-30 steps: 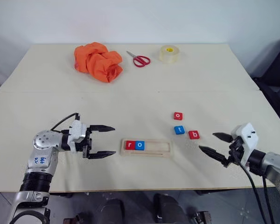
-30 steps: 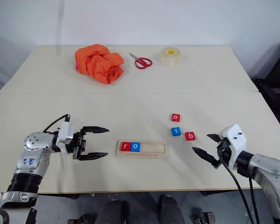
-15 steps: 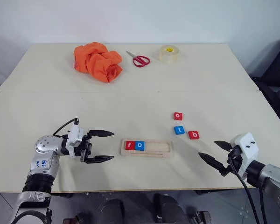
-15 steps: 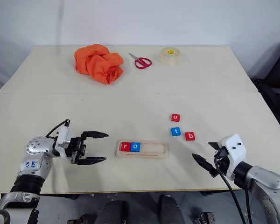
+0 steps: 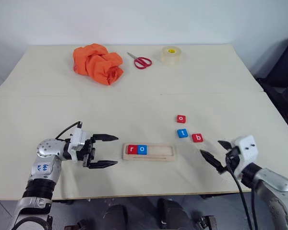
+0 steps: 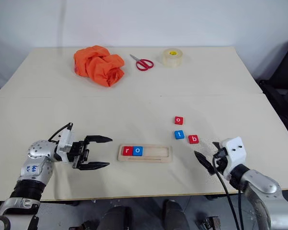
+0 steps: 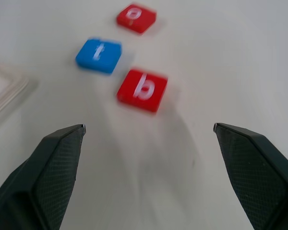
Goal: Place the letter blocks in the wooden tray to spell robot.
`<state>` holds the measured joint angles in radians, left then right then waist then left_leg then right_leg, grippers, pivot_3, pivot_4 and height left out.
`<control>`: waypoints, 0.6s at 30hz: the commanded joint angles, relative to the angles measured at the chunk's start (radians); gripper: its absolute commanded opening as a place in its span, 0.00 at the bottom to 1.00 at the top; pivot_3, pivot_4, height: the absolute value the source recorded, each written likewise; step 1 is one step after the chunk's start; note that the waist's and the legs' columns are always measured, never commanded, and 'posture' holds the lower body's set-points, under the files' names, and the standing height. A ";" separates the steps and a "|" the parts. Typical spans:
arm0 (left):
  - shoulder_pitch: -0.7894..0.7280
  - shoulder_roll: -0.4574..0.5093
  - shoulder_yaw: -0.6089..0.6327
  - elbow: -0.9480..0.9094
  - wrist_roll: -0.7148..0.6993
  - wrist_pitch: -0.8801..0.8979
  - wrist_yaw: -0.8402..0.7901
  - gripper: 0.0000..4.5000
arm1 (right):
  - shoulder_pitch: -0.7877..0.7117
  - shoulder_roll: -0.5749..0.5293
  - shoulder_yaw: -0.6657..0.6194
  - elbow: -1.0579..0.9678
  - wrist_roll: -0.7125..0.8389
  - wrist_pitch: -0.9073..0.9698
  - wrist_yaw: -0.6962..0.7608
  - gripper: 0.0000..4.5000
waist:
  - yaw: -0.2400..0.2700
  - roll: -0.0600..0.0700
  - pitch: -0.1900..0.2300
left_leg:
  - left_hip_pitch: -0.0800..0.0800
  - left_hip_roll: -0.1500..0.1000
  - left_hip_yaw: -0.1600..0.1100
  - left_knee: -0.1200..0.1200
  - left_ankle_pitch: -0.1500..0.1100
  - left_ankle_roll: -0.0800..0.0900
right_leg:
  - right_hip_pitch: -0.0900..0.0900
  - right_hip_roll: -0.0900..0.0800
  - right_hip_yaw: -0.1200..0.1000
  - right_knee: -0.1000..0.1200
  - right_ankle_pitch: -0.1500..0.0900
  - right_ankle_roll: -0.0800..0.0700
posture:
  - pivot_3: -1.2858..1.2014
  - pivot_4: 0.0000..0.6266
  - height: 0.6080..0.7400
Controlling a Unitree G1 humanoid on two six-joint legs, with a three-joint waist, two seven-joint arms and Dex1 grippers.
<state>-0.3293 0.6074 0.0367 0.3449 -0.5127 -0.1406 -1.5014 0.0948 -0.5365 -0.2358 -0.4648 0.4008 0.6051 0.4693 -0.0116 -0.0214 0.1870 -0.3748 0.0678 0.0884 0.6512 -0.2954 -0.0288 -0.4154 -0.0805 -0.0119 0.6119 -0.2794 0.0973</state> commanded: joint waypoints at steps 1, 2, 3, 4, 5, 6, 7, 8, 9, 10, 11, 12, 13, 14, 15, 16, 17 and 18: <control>0.036 0.014 0.020 -0.077 -0.035 0.013 -0.046 0.99 | -0.102 0.037 0.066 -0.006 -0.043 0.081 -0.103 1.00 | -0.003 0.000 0.000 | 0.000 0.000 0.000 0.000 0.000 0.000 | 0.000 0.000 0.000 0.000 0.000 0.000 | 0.52 0.24 1.00; 0.048 0.014 0.023 -0.093 -0.037 0.018 -0.039 0.99 | -0.137 0.047 0.081 -0.005 -0.055 0.113 -0.133 1.00 | -0.004 0.000 0.000 | 0.000 0.000 0.000 0.000 0.000 0.000 | 0.000 0.000 0.000 0.000 0.000 0.000 | 0.52 0.24 1.00; 0.057 0.014 0.025 -0.105 -0.040 0.023 -0.035 0.99 | -0.164 0.055 0.090 -0.004 -0.063 0.138 -0.154 1.00 | -0.006 0.000 0.000 | 0.000 0.000 0.000 -0.001 0.000 0.000 | -0.001 0.000 0.000 0.000 0.000 0.000 | 0.52 0.24 1.00; 0.062 0.015 0.026 -0.113 -0.040 0.026 -0.032 0.99 | -0.178 0.060 0.095 -0.003 -0.067 0.155 -0.167 1.00 | -0.008 0.000 0.000 | -0.001 0.000 0.000 -0.001 0.000 0.000 | -0.001 0.000 0.000 0.000 0.000 0.000 | 0.52 0.24 1.00; 0.068 0.015 0.028 -0.122 -0.041 0.030 -0.029 0.99 | -0.191 0.065 0.098 -0.004 -0.068 0.170 -0.176 1.00 | -0.006 0.000 0.000 | -0.001 0.000 0.000 -0.001 0.000 0.000 | -0.001 0.000 0.000 0.000 0.000 0.000 | 0.52 0.24 1.00; 0.076 0.015 0.030 -0.132 -0.042 0.032 -0.024 0.99 | -0.207 0.072 0.105 -0.004 -0.068 0.188 -0.186 1.00 | -0.003 0.000 0.000 | -0.001 0.000 0.000 -0.001 0.000 0.000 | -0.001 0.000 0.000 0.000 -0.001 -0.001 | 0.52 0.24 1.00; 0.087 0.017 0.033 -0.143 -0.042 0.035 -0.020 0.99 | -0.225 0.084 0.113 -0.007 -0.067 0.217 -0.204 1.00 | -0.002 0.000 0.000 | -0.001 0.000 0.000 -0.002 0.000 0.000 | -0.002 0.000 0.000 0.000 -0.001 -0.001 | 0.52 0.24 1.00; 0.096 0.018 0.038 -0.153 -0.042 0.036 -0.015 0.99 | -0.236 0.092 0.120 -0.014 -0.067 0.241 -0.216 1.00 | -0.003 0.000 0.000 | -0.001 0.000 0.000 -0.002 0.000 0.000 | -0.002 0.000 0.000 0.000 -0.001 -0.001 | 0.52 0.24 1.00; 0.103 0.018 0.042 -0.160 -0.043 0.037 -0.010 0.99 | -0.240 0.095 0.125 -0.026 -0.069 0.263 -0.226 1.00 | -0.003 0.000 0.000 | -0.002 0.000 0.000 -0.002 -0.001 0.000 | -0.002 0.000 0.000 0.000 -0.001 -0.001 | 0.52 0.24 1.00; 0.109 0.017 0.048 -0.168 -0.043 0.038 -0.005 0.99 | -0.236 0.096 0.126 -0.043 -0.073 0.278 -0.235 1.00 | -0.003 0.000 0.000 | -0.002 0.000 0.001 -0.002 -0.001 0.000 | -0.003 0.000 0.000 0.000 -0.001 -0.001 | 0.52 0.24 1.00; 0.115 0.017 0.052 -0.175 -0.043 0.041 -0.002 0.99 | -0.230 0.099 0.122 -0.060 -0.074 0.291 -0.245 1.00 | -0.003 0.000 0.000 | -0.003 0.000 0.001 -0.002 -0.001 0.000 | -0.004 0.000 0.000 0.000 -0.001 -0.001 | 0.52 0.24 1.00; 0.120 0.016 0.055 -0.181 -0.043 0.043 0.001 0.99 | -0.225 0.106 0.116 -0.074 -0.073 0.306 -0.256 1.00 | -0.002 0.000 0.000 | -0.004 0.000 0.001 -0.002 -0.001 0.000 | -0.004 0.000 0.000 0.000 -0.001 -0.001 | 0.52 0.24 1.00; 0.124 0.015 0.058 -0.185 -0.042 0.045 0.002 0.99 | -0.223 0.111 0.112 -0.083 -0.071 0.317 -0.265 1.00 | -0.002 0.000 0.000 | -0.004 0.000 0.001 -0.002 -0.001 0.000 | -0.005 0.000 0.000 0.000 -0.001 -0.001 | 0.52 0.24 1.00; 0.126 0.014 0.060 -0.188 -0.041 0.046 0.003 0.99 | -0.219 0.114 0.109 -0.092 -0.070 0.328 -0.271 1.00 | -0.002 0.000 0.000 | -0.006 0.000 0.001 -0.001 -0.001 0.000 | -0.007 0.000 0.000 0.000 -0.001 -0.001 | 0.52 0.24 1.00; 0.130 0.013 0.062 -0.193 -0.041 0.048 0.004 0.99 | -0.211 0.112 0.112 -0.102 -0.078 0.339 -0.280 1.00 | -0.002 0.000 0.000 | -0.009 0.000 0.001 0.000 -0.001 0.000 | -0.010 0.000 0.000 0.001 -0.001 -0.001 | 0.52 0.24 1.00; 0.133 0.012 0.063 -0.196 -0.040 0.048 0.005 0.99 | -0.202 0.118 0.110 -0.111 -0.080 0.350 -0.290 1.00 | -0.002 0.000 0.000 | -0.012 0.000 0.001 0.001 -0.001 0.000 | -0.013 0.000 0.000 0.003 0.000 0.000 | 0.52 0.24 1.00; 0.135 0.010 0.064 -0.198 -0.039 0.049 0.006 0.99 | -0.193 0.125 0.108 -0.118 -0.082 0.360 -0.301 1.00 | -0.002 0.000 0.000 | -0.013 0.000 0.001 0.002 -0.001 0.000 | -0.014 0.000 0.000 0.003 0.000 0.000 | 0.52 0.24 1.00; 0.137 0.009 0.065 -0.200 -0.039 0.050 0.007 0.99 | -0.186 0.127 0.109 -0.123 -0.089 0.370 -0.313 1.00 | -0.002 0.000 0.000 | -0.013 0.000 0.001 0.002 -0.001 0.000 | -0.014 0.000 0.000 0.003 0.000 0.000 | 0.52 0.24 1.00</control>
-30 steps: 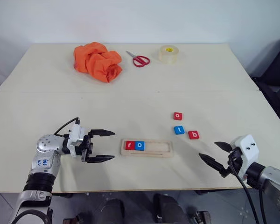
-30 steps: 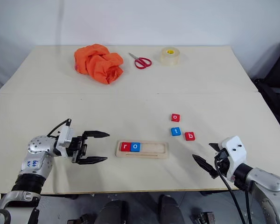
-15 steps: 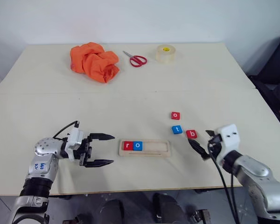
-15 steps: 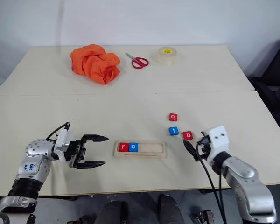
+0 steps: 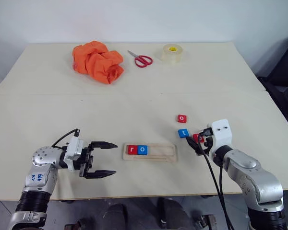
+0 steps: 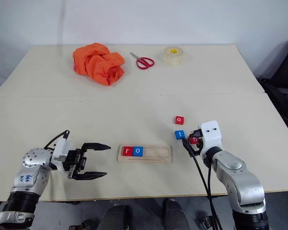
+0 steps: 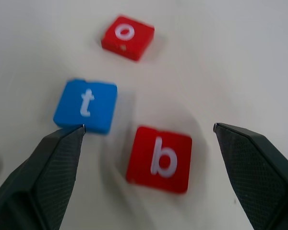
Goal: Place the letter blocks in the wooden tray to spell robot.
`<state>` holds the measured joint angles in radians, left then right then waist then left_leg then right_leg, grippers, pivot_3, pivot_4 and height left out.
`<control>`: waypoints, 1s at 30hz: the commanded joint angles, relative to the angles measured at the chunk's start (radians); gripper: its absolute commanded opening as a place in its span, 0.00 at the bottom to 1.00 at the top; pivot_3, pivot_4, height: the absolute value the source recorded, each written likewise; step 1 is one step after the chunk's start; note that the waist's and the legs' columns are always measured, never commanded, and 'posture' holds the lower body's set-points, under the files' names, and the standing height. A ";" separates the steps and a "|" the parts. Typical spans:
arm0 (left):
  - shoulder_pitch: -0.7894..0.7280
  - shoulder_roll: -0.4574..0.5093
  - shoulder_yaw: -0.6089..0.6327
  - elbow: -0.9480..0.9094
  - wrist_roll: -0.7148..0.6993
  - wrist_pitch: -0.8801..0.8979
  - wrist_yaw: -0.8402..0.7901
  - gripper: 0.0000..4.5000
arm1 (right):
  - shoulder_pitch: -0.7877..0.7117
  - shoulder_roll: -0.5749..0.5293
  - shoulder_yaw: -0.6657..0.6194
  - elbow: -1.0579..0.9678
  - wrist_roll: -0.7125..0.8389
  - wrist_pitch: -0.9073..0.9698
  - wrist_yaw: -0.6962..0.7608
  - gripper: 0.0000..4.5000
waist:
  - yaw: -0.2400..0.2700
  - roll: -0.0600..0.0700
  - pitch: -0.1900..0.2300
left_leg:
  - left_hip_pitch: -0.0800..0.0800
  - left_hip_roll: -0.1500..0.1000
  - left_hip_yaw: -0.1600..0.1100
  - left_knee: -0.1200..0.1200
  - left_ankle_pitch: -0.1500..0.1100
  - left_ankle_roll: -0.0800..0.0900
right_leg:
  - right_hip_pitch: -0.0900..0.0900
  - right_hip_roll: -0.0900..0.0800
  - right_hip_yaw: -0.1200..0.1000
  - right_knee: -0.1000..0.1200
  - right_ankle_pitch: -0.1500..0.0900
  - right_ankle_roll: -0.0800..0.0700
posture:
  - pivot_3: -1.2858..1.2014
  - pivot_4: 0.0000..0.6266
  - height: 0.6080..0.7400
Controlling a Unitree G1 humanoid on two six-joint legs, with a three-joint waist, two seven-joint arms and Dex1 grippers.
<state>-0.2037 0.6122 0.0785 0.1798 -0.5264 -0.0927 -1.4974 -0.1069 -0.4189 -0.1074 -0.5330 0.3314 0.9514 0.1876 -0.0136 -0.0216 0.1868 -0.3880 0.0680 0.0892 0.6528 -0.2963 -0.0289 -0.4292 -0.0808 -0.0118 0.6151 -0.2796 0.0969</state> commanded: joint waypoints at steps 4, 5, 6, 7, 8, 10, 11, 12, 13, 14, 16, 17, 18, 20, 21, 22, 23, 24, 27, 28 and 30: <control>0.002 -0.002 0.022 -0.030 -0.021 0.002 0.007 0.99 | 0.027 0.018 -0.026 -0.057 -0.015 0.029 -0.043 1.00 | -0.001 0.000 0.000 | 0.000 0.000 0.000 0.001 0.000 0.000 | 0.000 0.000 0.000 0.000 0.000 0.000 | 0.52 0.24 1.00; -0.002 -0.003 0.022 -0.027 -0.020 0.002 0.008 0.99 | 0.026 0.018 -0.027 -0.056 -0.015 0.029 -0.045 1.00 | -0.001 0.000 0.000 | 0.000 0.000 0.000 0.001 0.000 0.000 | 0.000 0.000 0.000 0.001 0.000 0.000 | 0.52 0.24 1.00; -0.007 -0.003 0.021 -0.023 -0.019 0.002 0.008 0.99 | 0.025 0.020 -0.029 -0.053 -0.017 0.030 -0.049 1.00 | -0.002 0.000 0.000 | 0.000 0.000 0.000 0.001 0.000 0.000 | 0.000 0.000 0.000 0.001 0.000 0.000 | 0.52 0.24 1.00; -0.010 -0.003 0.021 -0.019 -0.018 0.001 0.007 0.99 | 0.025 0.020 -0.029 -0.045 -0.020 0.025 -0.051 1.00 | -0.002 0.000 0.000 | 0.000 0.000 0.000 0.001 0.000 0.000 | 0.000 0.000 0.000 0.001 0.000 0.000 | 0.52 0.24 1.00; -0.014 -0.004 0.019 -0.015 -0.016 0.001 0.008 0.99 | 0.023 0.021 -0.029 -0.033 -0.023 0.018 -0.052 1.00 | -0.003 0.000 0.000 | 0.000 0.000 0.000 0.001 0.000 0.000 | 0.000 0.000 0.000 0.001 0.000 0.000 | 0.52 0.24 1.00; -0.022 -0.006 0.015 -0.007 -0.013 -0.003 0.005 1.00 | 0.020 0.024 -0.028 -0.007 -0.034 0.009 -0.062 0.91 | -0.004 0.000 0.000 | 0.001 0.000 0.000 0.001 0.000 0.000 | 0.000 0.000 0.000 0.001 0.000 0.000 | 0.52 0.24 1.00; -0.026 -0.008 0.014 -0.004 -0.012 -0.004 0.005 1.00 | 0.019 0.027 -0.028 0.000 -0.035 0.006 -0.061 0.86 | -0.005 0.000 0.000 | 0.000 0.000 0.000 0.001 0.000 0.000 | 0.000 0.000 0.000 0.001 0.000 0.000 | 0.52 0.24 1.00; -0.030 -0.009 0.013 0.000 -0.012 -0.005 0.004 1.00 | 0.018 0.029 -0.027 0.004 -0.038 0.004 -0.061 0.79 | -0.006 -0.001 0.000 | 0.000 0.000 0.000 0.001 0.000 0.000 | 0.000 0.000 0.000 0.001 0.000 0.000 | 0.52 0.24 1.00; -0.033 -0.011 0.013 0.002 -0.012 -0.006 0.003 1.00 | 0.018 0.033 -0.028 0.005 -0.038 0.002 -0.060 0.73 | -0.007 -0.001 0.000 | 0.001 0.000 0.000 0.001 0.000 0.000 | 0.000 0.000 0.000 0.001 0.000 0.000 | 0.52 0.24 1.00; -0.037 -0.013 0.013 0.005 -0.011 -0.006 0.003 1.00 | 0.017 0.036 -0.029 0.008 -0.040 -0.001 -0.060 0.63 | -0.008 -0.001 0.000 | 0.000 0.000 0.000 0.001 0.000 0.000 | 0.000 0.000 0.000 0.001 0.000 0.000 | 0.52 0.24 1.00; -0.044 -0.015 0.010 0.013 -0.012 -0.006 -0.004 1.00 | 0.017 0.041 -0.032 0.013 -0.044 -0.010 -0.063 0.49 | -0.009 -0.001 0.000 | 0.000 0.000 0.000 0.001 0.000 0.000 | 0.000 0.000 0.000 0.001 0.000 0.000 | 0.52 0.24 1.00; -0.047 -0.016 0.008 0.018 -0.013 -0.006 -0.009 1.00 | 0.018 0.046 -0.035 0.011 -0.045 -0.013 -0.067 0.40 | -0.009 -0.001 -0.001 | 0.000 0.000 0.000 0.001 0.000 0.000 | 0.000 0.000 0.000 0.001 0.000 0.000 | 0.52 0.24 1.00; -0.049 -0.017 0.008 0.021 -0.014 -0.006 -0.013 1.00 | 0.019 0.050 -0.037 0.009 -0.046 -0.016 -0.070 0.34 | -0.010 -0.001 -0.001 | 0.000 0.000 0.000 0.001 0.000 0.000 | 0.000 0.000 0.000 0.001 0.000 0.000 | 0.52 0.24 1.00; -0.054 -0.018 0.008 0.032 -0.015 -0.007 -0.024 1.00 | 0.021 0.080 -0.060 -0.017 -0.032 -0.001 -0.088 0.32 | -0.011 -0.001 -0.001 | 0.000 0.000 0.000 0.001 0.000 0.000 | 0.000 0.000 0.000 0.001 0.000 0.000 | 0.52 0.24 1.00; -0.056 -0.018 0.008 0.036 -0.015 -0.008 -0.029 1.00 | 0.022 0.095 -0.072 -0.030 -0.024 0.010 -0.095 0.32 | -0.012 -0.001 -0.001 | 0.000 0.000 0.000 0.001 0.000 0.000 | 0.000 0.000 0.000 0.001 0.000 0.000 | 0.52 0.24 1.00; -0.059 -0.017 0.008 0.042 -0.015 -0.008 -0.033 1.00 | 0.024 0.108 -0.082 -0.048 -0.016 0.024 -0.102 0.32 | -0.012 -0.001 -0.001 | 0.000 0.000 0.000 0.001 0.000 0.000 | 0.000 0.000 0.000 0.002 0.000 0.000 | 0.52 0.24 1.00; -0.061 -0.015 0.009 0.049 -0.016 -0.008 -0.039 1.00 | 0.028 0.126 -0.094 -0.075 -0.006 0.045 -0.111 0.32 | -0.013 -0.001 -0.001 | 0.000 0.000 0.000 0.001 0.000 0.000 | 0.000 0.000 0.000 0.002 0.000 0.000 | 0.52 0.24 1.00; -0.063 -0.013 0.010 0.056 -0.017 -0.009 -0.044 1.00 | 0.034 0.142 -0.105 -0.102 0.003 0.062 -0.118 0.32 | -0.013 -0.001 -0.001 | 0.000 0.000 0.000 0.001 0.000 0.000 | 0.000 0.000 0.000 0.002 0.000 0.000 | 0.52 0.24 1.00; -0.068 0.000 0.012 0.085 -0.014 -0.015 -0.064 1.00 | 0.059 0.187 -0.130 -0.206 0.036 0.137 -0.134 0.32 | -0.013 -0.001 -0.001 | 0.000 0.000 0.000 0.000 0.000 0.000 | 0.000 0.000 0.000 0.002 0.000 0.000 | 0.52 0.24 1.00; -0.071 0.003 0.012 0.094 -0.014 -0.018 -0.069 1.00 | 0.066 0.196 -0.132 -0.236 0.045 0.164 -0.137 0.32 | -0.014 -0.001 -0.001 | 0.000 0.000 0.000 0.000 0.000 0.000 | 0.000 0.000 0.000 0.002 0.000 0.000 | 0.52 0.24 1.00; -0.077 0.008 0.014 0.109 -0.014 -0.023 -0.074 1.00 | 0.089 0.211 -0.123 -0.297 0.063 0.216 -0.140 0.32 | -0.014 -0.001 -0.001 | 0.000 0.000 0.000 0.000 0.000 0.000 | 0.000 0.000 0.000 0.002 0.000 0.000 | 0.52 0.24 1.00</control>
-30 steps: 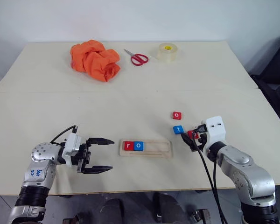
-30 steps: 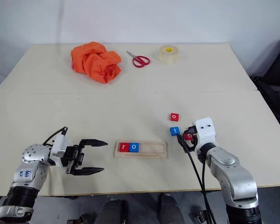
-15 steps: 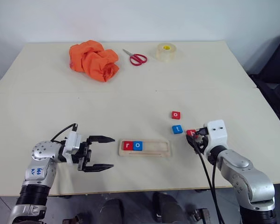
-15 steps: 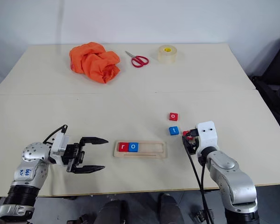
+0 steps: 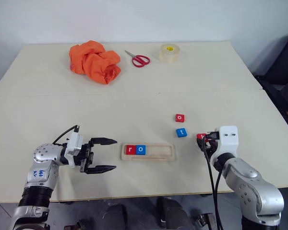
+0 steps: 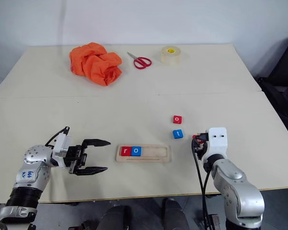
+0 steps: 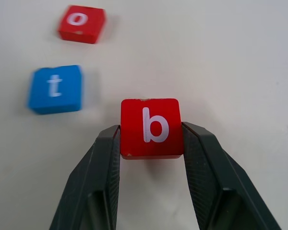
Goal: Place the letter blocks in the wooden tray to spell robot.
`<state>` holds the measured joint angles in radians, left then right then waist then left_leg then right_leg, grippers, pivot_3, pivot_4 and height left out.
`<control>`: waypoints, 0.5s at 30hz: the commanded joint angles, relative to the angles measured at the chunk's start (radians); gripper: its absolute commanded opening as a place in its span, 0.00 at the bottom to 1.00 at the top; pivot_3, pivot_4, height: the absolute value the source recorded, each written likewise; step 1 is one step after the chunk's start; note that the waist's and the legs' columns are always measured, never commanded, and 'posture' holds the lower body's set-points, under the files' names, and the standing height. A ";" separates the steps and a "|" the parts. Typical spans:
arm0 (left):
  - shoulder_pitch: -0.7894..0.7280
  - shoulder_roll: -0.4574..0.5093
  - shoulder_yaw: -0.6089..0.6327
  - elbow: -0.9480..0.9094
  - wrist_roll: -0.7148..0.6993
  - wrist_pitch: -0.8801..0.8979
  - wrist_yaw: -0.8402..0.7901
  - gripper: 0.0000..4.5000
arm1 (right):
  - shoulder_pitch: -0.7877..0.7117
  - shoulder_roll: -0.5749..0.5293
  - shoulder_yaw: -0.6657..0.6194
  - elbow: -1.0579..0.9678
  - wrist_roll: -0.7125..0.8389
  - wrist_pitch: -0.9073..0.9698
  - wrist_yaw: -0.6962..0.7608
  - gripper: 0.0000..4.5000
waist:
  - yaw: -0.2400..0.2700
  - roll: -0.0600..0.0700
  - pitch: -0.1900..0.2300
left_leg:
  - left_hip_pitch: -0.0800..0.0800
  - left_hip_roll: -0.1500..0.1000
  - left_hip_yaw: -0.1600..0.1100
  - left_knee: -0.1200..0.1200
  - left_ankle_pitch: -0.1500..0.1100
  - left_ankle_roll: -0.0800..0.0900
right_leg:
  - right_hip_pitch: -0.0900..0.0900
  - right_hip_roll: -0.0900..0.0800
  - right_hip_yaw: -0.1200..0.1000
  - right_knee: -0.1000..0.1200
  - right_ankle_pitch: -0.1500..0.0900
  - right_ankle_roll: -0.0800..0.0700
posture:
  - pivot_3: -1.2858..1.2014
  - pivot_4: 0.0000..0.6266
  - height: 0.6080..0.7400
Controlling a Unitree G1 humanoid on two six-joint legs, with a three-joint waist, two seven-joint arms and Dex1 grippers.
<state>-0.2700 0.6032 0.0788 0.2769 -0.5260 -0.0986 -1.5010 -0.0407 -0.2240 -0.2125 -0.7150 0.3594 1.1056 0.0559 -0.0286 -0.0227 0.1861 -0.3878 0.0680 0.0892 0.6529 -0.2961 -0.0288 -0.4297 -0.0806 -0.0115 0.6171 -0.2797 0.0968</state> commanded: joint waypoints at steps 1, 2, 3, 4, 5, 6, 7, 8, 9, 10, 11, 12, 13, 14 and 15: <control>-0.014 0.019 0.013 0.017 -0.015 -0.019 -0.071 1.00 | 0.027 0.020 -0.018 -0.134 0.041 0.083 -0.009 0.32 | 0.000 0.000 0.000 | 0.000 0.000 0.000 0.000 0.000 0.000 | 0.000 0.000 0.000 0.000 0.000 0.000 | 0.52 0.24 1.00; -0.020 0.021 0.012 0.024 -0.014 -0.020 -0.072 1.00 | 0.045 0.032 -0.005 -0.157 0.049 0.101 -0.011 0.32 | 0.000 0.000 0.000 | 0.000 0.000 0.000 0.000 0.000 0.000 | 0.000 0.000 0.000 0.000 0.000 0.000 | 0.52 0.24 1.00; -0.024 0.022 0.010 0.029 -0.014 -0.021 -0.072 1.00 | 0.055 0.041 0.002 -0.168 0.052 0.113 -0.014 0.32 | 0.001 0.000 0.000 | 0.000 0.000 0.000 0.000 0.000 0.000 | 0.000 0.000 0.000 0.000 0.000 0.000 | 0.52 0.24 1.00; -0.027 0.024 0.009 0.032 -0.013 -0.023 -0.073 1.00 | 0.062 0.052 0.006 -0.174 0.052 0.120 -0.018 0.32 | 0.001 0.000 0.000 | 0.000 0.000 0.000 0.000 0.000 0.000 | 0.000 0.000 0.000 0.000 0.000 0.000 | 0.52 0.24 1.00; -0.030 0.024 0.008 0.035 -0.013 -0.023 -0.072 1.00 | 0.066 0.059 0.006 -0.177 0.050 0.126 -0.020 0.32 | 0.001 -0.001 0.000 | 0.000 0.000 -0.001 0.000 0.000 0.000 | 0.000 0.000 0.000 0.000 0.000 0.000 | 0.52 0.24 1.00; -0.031 0.025 0.008 0.036 -0.013 -0.024 -0.073 1.00 | 0.068 0.063 0.005 -0.177 0.048 0.130 -0.021 0.32 | 0.001 -0.001 0.000 | 0.000 0.000 -0.001 0.000 0.000 0.000 | 0.000 0.000 0.000 0.000 0.000 0.000 | 0.52 0.24 1.00; -0.034 0.026 0.007 0.039 -0.013 -0.024 -0.074 1.00 | 0.069 0.064 0.001 -0.177 0.047 0.134 -0.021 0.32 | 0.001 -0.001 0.000 | 0.000 0.000 -0.001 0.000 0.000 0.000 | 0.000 0.000 0.000 0.000 0.000 0.000 | 0.52 0.24 1.00; -0.035 0.026 0.007 0.040 -0.013 -0.024 -0.074 1.00 | 0.069 0.065 -0.001 -0.177 0.046 0.137 -0.020 0.32 | 0.000 -0.001 0.000 | 0.000 0.000 0.000 0.000 0.000 0.000 | 0.000 0.000 0.000 0.000 0.000 0.000 | 0.52 0.24 1.00; -0.036 0.027 0.006 0.042 -0.014 -0.024 -0.076 1.00 | 0.069 0.065 -0.004 -0.179 0.043 0.144 -0.024 0.32 | 0.000 -0.001 0.000 | 0.000 0.000 0.000 0.000 0.000 0.000 | 0.000 0.000 0.000 0.000 0.000 0.000 | 0.52 0.24 1.00; -0.037 0.027 0.006 0.046 -0.013 -0.025 -0.078 1.00 | 0.073 0.053 0.000 -0.183 0.043 0.147 -0.018 0.40 | 0.000 -0.001 0.000 | 0.000 0.000 0.000 0.000 0.000 0.000 | 0.000 0.000 0.000 0.000 0.000 0.000 | 0.52 0.24 1.00; -0.038 0.028 0.005 0.048 -0.012 -0.026 -0.079 1.00 | 0.076 0.043 0.003 -0.187 0.041 0.148 -0.014 0.49 | 0.000 -0.001 0.000 | 0.000 0.000 0.000 0.000 0.000 0.000 | 0.000 0.000 0.000 0.001 0.000 0.000 | 0.52 0.24 1.00; -0.040 0.028 0.005 0.050 -0.012 -0.027 -0.081 1.00 | 0.077 0.027 0.004 -0.188 0.032 0.147 -0.014 0.55 | 0.000 -0.001 0.000 | 0.000 0.000 -0.001 0.000 0.000 0.000 | 0.000 0.000 0.000 0.001 0.000 -0.001 | 0.52 0.24 1.00; -0.041 0.028 0.005 0.051 -0.013 -0.028 -0.082 1.00 | 0.077 0.016 0.004 -0.187 0.026 0.146 -0.014 0.63 | 0.001 -0.001 0.000 | 0.000 0.000 -0.001 0.000 0.000 0.000 | 0.000 0.000 0.000 0.001 0.000 -0.001 | 0.52 0.24 1.00; -0.042 0.028 0.005 0.052 -0.013 -0.028 -0.083 1.00 | 0.076 0.000 0.002 -0.186 0.026 0.140 -0.005 0.71 | 0.001 -0.001 0.000 | 0.000 0.000 -0.001 0.000 0.000 0.000 | 0.000 0.000 0.000 0.001 0.000 -0.001 | 0.52 0.24 1.00; -0.042 0.028 0.005 0.053 -0.014 -0.028 -0.085 1.00 | 0.077 -0.020 -0.001 -0.183 0.028 0.132 0.009 0.78 | 0.001 -0.001 0.000 | 0.000 0.000 -0.001 0.000 0.000 0.000 | 0.000 0.000 0.000 0.000 0.000 -0.001 | 0.52 0.24 1.00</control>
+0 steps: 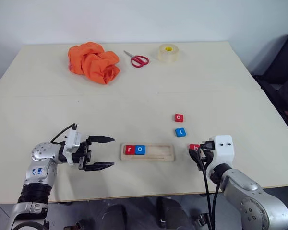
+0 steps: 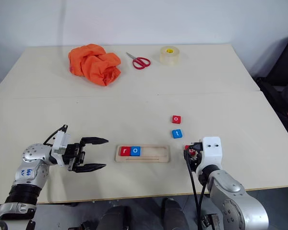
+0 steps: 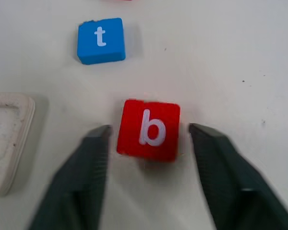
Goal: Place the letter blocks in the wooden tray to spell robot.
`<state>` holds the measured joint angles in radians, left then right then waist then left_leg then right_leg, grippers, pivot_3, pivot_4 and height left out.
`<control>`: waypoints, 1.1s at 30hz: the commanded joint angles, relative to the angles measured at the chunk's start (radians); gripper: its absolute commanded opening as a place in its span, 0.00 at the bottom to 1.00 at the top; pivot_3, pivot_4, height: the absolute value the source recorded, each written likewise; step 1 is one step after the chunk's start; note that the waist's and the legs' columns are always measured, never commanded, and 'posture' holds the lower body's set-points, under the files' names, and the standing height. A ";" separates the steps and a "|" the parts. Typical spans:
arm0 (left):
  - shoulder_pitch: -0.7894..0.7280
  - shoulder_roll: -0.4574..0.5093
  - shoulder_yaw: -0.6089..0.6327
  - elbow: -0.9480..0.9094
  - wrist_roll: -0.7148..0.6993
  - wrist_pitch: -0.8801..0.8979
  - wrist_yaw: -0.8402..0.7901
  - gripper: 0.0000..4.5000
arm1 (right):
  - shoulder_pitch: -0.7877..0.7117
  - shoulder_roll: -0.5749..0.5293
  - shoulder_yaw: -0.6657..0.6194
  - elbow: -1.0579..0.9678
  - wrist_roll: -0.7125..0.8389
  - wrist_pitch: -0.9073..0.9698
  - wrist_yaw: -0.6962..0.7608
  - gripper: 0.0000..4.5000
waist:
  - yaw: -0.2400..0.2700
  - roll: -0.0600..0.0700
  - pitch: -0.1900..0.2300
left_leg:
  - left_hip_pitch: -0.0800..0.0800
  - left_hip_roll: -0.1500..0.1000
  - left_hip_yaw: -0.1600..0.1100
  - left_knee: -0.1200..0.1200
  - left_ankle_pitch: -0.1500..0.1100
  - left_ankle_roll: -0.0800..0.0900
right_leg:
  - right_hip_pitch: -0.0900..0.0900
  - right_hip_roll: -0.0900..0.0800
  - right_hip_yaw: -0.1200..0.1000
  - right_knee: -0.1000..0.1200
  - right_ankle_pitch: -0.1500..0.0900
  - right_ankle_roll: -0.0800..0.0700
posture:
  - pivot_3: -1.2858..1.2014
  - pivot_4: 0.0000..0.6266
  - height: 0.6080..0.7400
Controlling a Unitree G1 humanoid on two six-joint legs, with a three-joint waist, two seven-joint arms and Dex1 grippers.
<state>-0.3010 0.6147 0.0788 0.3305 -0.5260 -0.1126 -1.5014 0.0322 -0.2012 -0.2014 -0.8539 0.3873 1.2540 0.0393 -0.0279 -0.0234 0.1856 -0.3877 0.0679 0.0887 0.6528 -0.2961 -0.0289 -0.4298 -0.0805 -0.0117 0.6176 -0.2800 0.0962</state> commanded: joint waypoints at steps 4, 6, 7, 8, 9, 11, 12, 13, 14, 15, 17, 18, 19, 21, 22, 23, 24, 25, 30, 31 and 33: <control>-0.009 0.020 0.007 0.001 -0.018 -0.013 -0.090 1.00 | 0.009 -0.126 -0.018 -0.043 0.020 -0.044 0.105 0.99 | 0.000 0.000 0.000 | 0.000 0.000 0.000 0.000 0.000 0.000 | 0.000 0.000 0.000 0.000 0.000 0.000 | 0.52 0.24 1.00; -0.007 0.025 0.012 0.006 -0.021 -0.016 -0.098 1.00 | 0.003 -0.248 -0.015 -0.037 0.049 -0.075 0.222 0.99 | 0.000 0.000 0.000 | 0.000 0.000 0.000 0.000 0.000 0.000 | 0.000 0.000 0.000 0.000 0.000 0.000 | 0.52 0.24 1.00; -0.005 0.030 0.014 0.009 -0.022 -0.020 -0.105 1.00 | -0.002 -0.312 -0.017 -0.031 0.067 -0.099 0.288 0.99 | -0.001 0.000 0.000 | 0.000 0.000 0.000 0.000 0.000 0.000 | 0.000 0.000 0.000 -0.001 0.000 0.000 | 0.52 0.24 1.00; -0.002 0.036 0.014 0.012 -0.024 -0.025 -0.110 1.00 | -0.006 -0.381 -0.011 -0.020 0.069 -0.126 0.341 0.99 | -0.001 0.000 0.000 | 0.000 0.000 0.000 0.000 0.000 0.000 | 0.000 0.000 0.000 -0.001 0.000 0.000 | 0.52 0.24 1.00; 0.002 0.042 0.013 0.013 -0.028 -0.028 -0.112 1.00 | -0.007 -0.435 -0.007 -0.006 0.069 -0.153 0.384 0.99 | -0.001 0.000 0.000 | 0.000 0.000 0.000 0.000 0.000 0.000 | 0.001 0.000 0.000 -0.001 0.000 0.000 | 0.52 0.24 1.00; 0.010 0.052 0.009 0.011 -0.036 -0.035 -0.113 1.00 | -0.004 -0.504 -0.003 0.020 0.069 -0.204 0.444 0.99 | 0.000 -0.001 0.000 | 0.001 0.000 0.000 0.000 0.000 0.000 | 0.001 0.000 0.000 -0.001 0.000 0.000 | 0.52 0.24 1.00; 0.017 0.060 0.005 0.009 -0.042 -0.041 -0.113 1.00 | -0.006 -0.546 0.006 0.041 0.064 -0.245 0.491 0.99 | 0.001 -0.001 0.000 | 0.001 0.000 -0.001 0.000 0.000 0.000 | 0.001 0.001 0.000 -0.001 0.000 0.000 | 0.52 0.24 1.00; 0.027 0.073 -0.002 0.008 -0.050 -0.051 -0.113 1.00 | -0.016 -0.609 0.025 0.086 0.044 -0.302 0.554 0.99 | 0.000 -0.001 0.000 | 0.001 0.000 -0.001 0.000 0.000 0.000 | 0.001 0.001 0.000 -0.001 0.000 0.000 | 0.52 0.24 1.00; 0.038 0.086 -0.010 0.007 -0.058 -0.060 -0.113 1.00 | -0.036 -0.670 0.050 0.138 0.025 -0.361 0.623 0.99 | -0.001 -0.001 0.000 | 0.000 0.000 -0.001 0.000 0.000 0.000 | 0.001 0.001 0.000 -0.001 0.000 0.000 | 0.52 0.24 1.00; 0.049 0.104 -0.023 0.007 -0.066 -0.077 -0.113 1.00 | -0.069 -0.732 0.087 0.204 -0.003 -0.429 0.690 0.99 | -0.003 -0.001 0.000 | 0.001 0.000 0.000 0.000 0.000 0.000 | 0.001 0.001 0.001 -0.001 0.000 0.001 | 0.52 0.24 1.00; 0.073 0.143 -0.051 0.007 -0.083 -0.110 -0.113 1.00 | -0.122 -0.809 0.146 0.310 -0.043 -0.543 0.789 0.99 | -0.007 -0.001 0.000 | 0.001 0.000 0.002 0.001 0.000 0.000 | 0.001 0.000 0.002 -0.002 0.001 0.001 | 0.52 0.24 1.00; 0.084 0.158 -0.061 0.008 -0.086 -0.125 -0.113 1.00 | -0.145 -0.829 0.170 0.353 -0.057 -0.589 0.824 0.99 | -0.004 -0.001 0.000 | 0.001 0.000 0.002 0.001 0.000 0.001 | 0.001 0.000 0.002 -0.002 0.001 0.002 | 0.52 0.24 1.00; 0.092 0.172 -0.074 0.008 -0.096 -0.142 -0.113 1.00 | -0.171 -0.839 0.193 0.393 -0.069 -0.629 0.856 0.99 | -0.003 -0.001 0.000 | 0.001 0.000 0.002 0.001 0.000 0.001 | 0.001 0.000 0.002 -0.002 0.001 0.001 | 0.52 0.24 1.00; 0.108 0.196 -0.091 0.013 -0.109 -0.172 -0.113 1.00 | -0.234 -0.844 0.246 0.478 -0.104 -0.701 0.915 0.99 | -0.001 -0.001 0.000 | 0.001 0.000 0.002 0.000 0.000 0.001 | 0.000 0.001 0.002 -0.001 0.000 0.001 | 0.52 0.24 1.00; 0.121 0.206 -0.095 0.011 -0.119 -0.185 -0.113 1.00 | -0.267 -0.839 0.272 0.520 -0.125 -0.732 0.935 0.99 | 0.000 -0.001 0.000 | 0.001 0.000 0.002 0.000 0.000 0.000 | 0.000 0.001 0.002 -0.001 0.000 0.001 | 0.52 0.24 1.00; 0.128 0.208 -0.091 0.011 -0.131 -0.190 -0.113 1.00 | -0.305 -0.830 0.300 0.565 -0.144 -0.760 0.956 0.99 | 0.000 -0.001 0.000 | 0.001 0.000 0.002 0.000 0.000 0.000 | -0.001 0.001 0.002 -0.001 0.000 0.001 | 0.52 0.24 1.00; 0.137 0.212 -0.092 0.007 -0.142 -0.196 -0.113 1.00 | -0.336 -0.823 0.327 0.605 -0.158 -0.786 0.979 0.99 | 0.000 -0.001 0.000 | 0.001 0.000 0.003 0.001 0.000 0.000 | -0.001 0.000 0.002 -0.001 0.000 0.001 | 0.52 0.24 1.00; 0.148 0.216 -0.091 0.000 -0.149 -0.202 -0.113 1.00 | -0.354 -0.820 0.346 0.631 -0.167 -0.804 1.002 0.99 | -0.001 -0.001 0.000 | 0.001 0.000 0.003 0.001 0.000 0.000 | -0.001 0.000 0.002 -0.001 0.000 0.001 | 0.52 0.24 1.00; 0.182 0.239 -0.103 -0.019 -0.175 -0.232 -0.113 1.00 | -0.404 -0.814 0.406 0.712 -0.217 -0.883 1.086 0.99 | 0.001 -0.001 0.000 | 0.000 0.000 0.003 0.002 0.000 0.001 | -0.001 0.000 0.002 -0.001 0.000 0.000 | 0.52 0.24 1.00; 0.182 0.242 -0.108 -0.018 -0.177 -0.239 -0.113 1.00 | -0.414 -0.810 0.414 0.726 -0.226 -0.895 1.096 0.99 | 0.001 -0.001 0.000 | 0.000 0.000 0.003 0.002 0.000 0.001 | -0.001 0.000 0.002 -0.001 0.000 0.000 | 0.52 0.24 1.00; 0.180 0.240 -0.109 -0.013 -0.181 -0.253 -0.113 1.00 | -0.423 -0.809 0.428 0.738 -0.242 -0.904 1.112 0.99 | 0.000 -0.001 0.000 | 0.000 0.000 0.004 0.003 -0.001 0.001 | -0.001 -0.001 0.002 0.000 0.000 0.001 | 0.52 0.24 1.00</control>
<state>-0.1228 0.8431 -0.0243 0.3360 -0.6805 -0.3453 -1.5021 -0.3821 -1.0104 0.2301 -0.1150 0.1651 0.3688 1.1341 -0.0276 -0.0244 0.1860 -0.3875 0.0684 0.0924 0.6561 -0.2966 -0.0283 -0.4311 -0.0810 -0.0099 0.6179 -0.2798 0.0967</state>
